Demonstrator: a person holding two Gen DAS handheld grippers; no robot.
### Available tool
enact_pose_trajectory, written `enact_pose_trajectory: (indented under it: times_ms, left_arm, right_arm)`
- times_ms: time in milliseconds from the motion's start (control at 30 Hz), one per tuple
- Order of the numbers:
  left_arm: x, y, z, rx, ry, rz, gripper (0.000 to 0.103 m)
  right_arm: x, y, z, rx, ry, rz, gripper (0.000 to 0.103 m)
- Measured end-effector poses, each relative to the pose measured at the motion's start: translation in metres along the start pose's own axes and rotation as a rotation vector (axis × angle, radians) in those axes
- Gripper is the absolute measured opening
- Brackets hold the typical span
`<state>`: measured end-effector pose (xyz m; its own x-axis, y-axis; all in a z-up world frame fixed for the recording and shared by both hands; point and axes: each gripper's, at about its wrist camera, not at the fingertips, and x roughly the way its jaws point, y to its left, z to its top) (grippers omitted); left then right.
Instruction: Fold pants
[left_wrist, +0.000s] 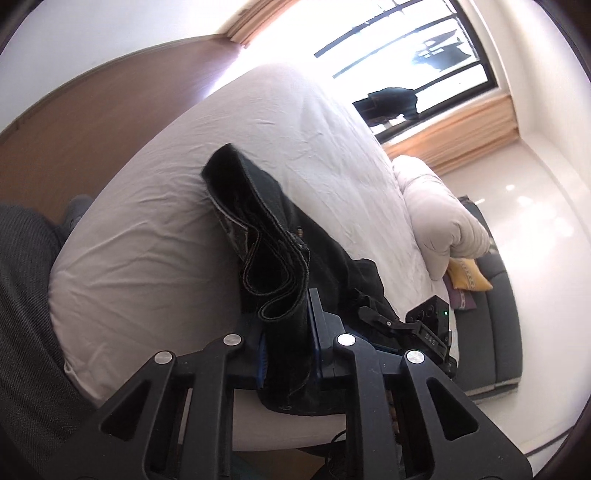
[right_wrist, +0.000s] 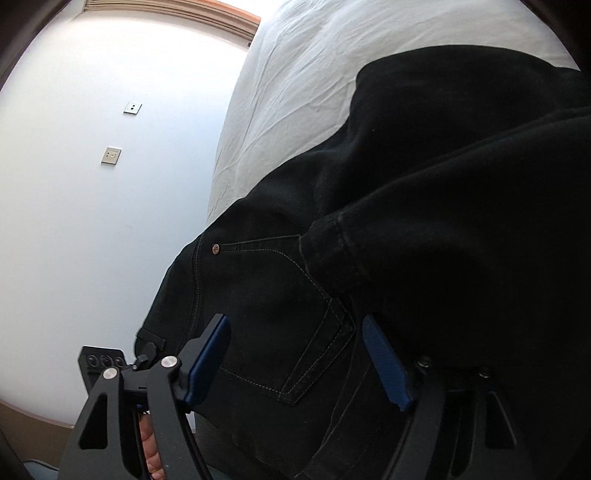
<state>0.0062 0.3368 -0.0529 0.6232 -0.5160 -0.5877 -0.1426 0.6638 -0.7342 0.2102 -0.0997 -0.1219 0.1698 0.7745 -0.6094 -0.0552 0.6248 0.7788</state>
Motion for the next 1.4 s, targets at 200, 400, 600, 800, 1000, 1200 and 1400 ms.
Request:
enact_pose_trajectory:
  times_ms: [200,400,600,800,1000,1200,1400]
  left_arm:
    - [0.004,-0.017,0.003,0.027,0.007,0.015,0.015]
    - [0.018,-0.069,0.006,0.124,0.017,0.008,0.015]
    - [0.069,-0.160,-0.015,0.344,0.111,-0.066,0.015]
    - [0.149,-0.227,-0.082,0.557,0.329,-0.098,0.015]
    - [0.176,-0.246,-0.124,0.681,0.437,-0.082,0.015]
    - [0.184,-0.260,-0.134,0.725,0.445,-0.056,0.015]
    - [0.176,-0.273,-0.137,0.788,0.419,-0.061,0.015]
  right_arm:
    - [0.001,-0.006,-0.003,-0.007,-0.022,0.028,0.077]
    - [-0.005,-0.010,-0.002,0.027,-0.029,0.070,0.077]
    - [-0.066,-0.012,0.010,0.046,-0.138,0.134,0.084]
    - [-0.142,-0.015,0.017,-0.047,-0.187,0.138,0.093]
    - [-0.173,-0.047,0.009,-0.029,-0.188,0.100,0.094]
    - [-0.160,-0.049,-0.001,-0.050,-0.154,0.076,0.094]
    - [-0.140,-0.056,0.008,-0.016,-0.078,-0.011,0.083]
